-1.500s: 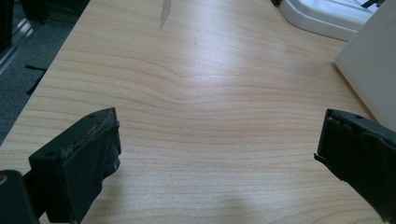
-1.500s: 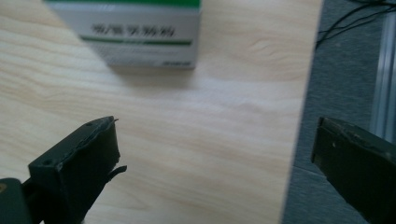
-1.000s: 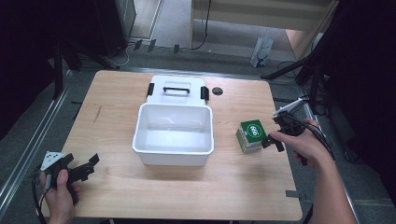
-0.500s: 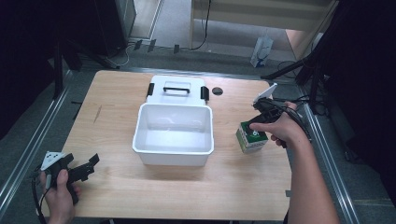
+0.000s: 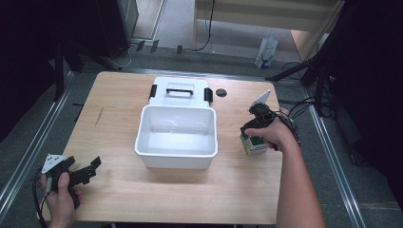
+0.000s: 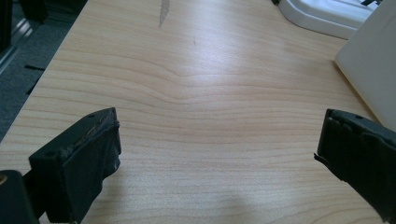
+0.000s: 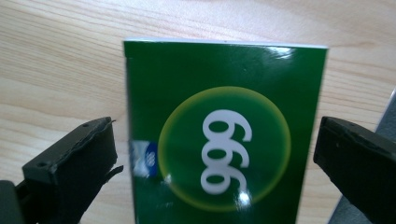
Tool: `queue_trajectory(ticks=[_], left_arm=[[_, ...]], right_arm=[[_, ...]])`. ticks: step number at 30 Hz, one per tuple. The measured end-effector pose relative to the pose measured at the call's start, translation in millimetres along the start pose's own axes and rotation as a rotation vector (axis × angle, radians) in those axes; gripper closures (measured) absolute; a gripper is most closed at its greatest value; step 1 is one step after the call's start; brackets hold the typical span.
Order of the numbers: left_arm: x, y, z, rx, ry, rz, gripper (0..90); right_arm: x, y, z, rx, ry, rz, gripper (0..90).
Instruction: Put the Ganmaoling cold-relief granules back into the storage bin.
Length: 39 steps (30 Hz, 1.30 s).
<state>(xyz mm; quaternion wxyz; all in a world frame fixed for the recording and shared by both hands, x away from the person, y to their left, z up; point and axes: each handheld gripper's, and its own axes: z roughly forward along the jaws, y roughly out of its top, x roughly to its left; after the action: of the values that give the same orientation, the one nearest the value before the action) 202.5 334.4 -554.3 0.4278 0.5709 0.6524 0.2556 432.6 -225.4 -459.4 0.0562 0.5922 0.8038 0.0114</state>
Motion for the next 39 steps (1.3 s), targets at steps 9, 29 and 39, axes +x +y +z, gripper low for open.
queue_trajectory(ticks=[9,29,39], left_arm=[[0.0,0.0,0.0,0.0,0.0,0.0,0.2],[-0.1,0.1,0.3,0.001,0.002,0.0,0.2],[-0.3,0.0,0.4,-0.001,0.003,-0.002,0.2]], right_arm=[[-5.8,-2.2,9.2,-0.005,0.03,0.052,15.9],[-0.4,-1.9,-55.8,-0.078,0.086,0.079,16.1],[18.8,-2.2,-101.1,-0.16,0.093,-0.041,16.2]])
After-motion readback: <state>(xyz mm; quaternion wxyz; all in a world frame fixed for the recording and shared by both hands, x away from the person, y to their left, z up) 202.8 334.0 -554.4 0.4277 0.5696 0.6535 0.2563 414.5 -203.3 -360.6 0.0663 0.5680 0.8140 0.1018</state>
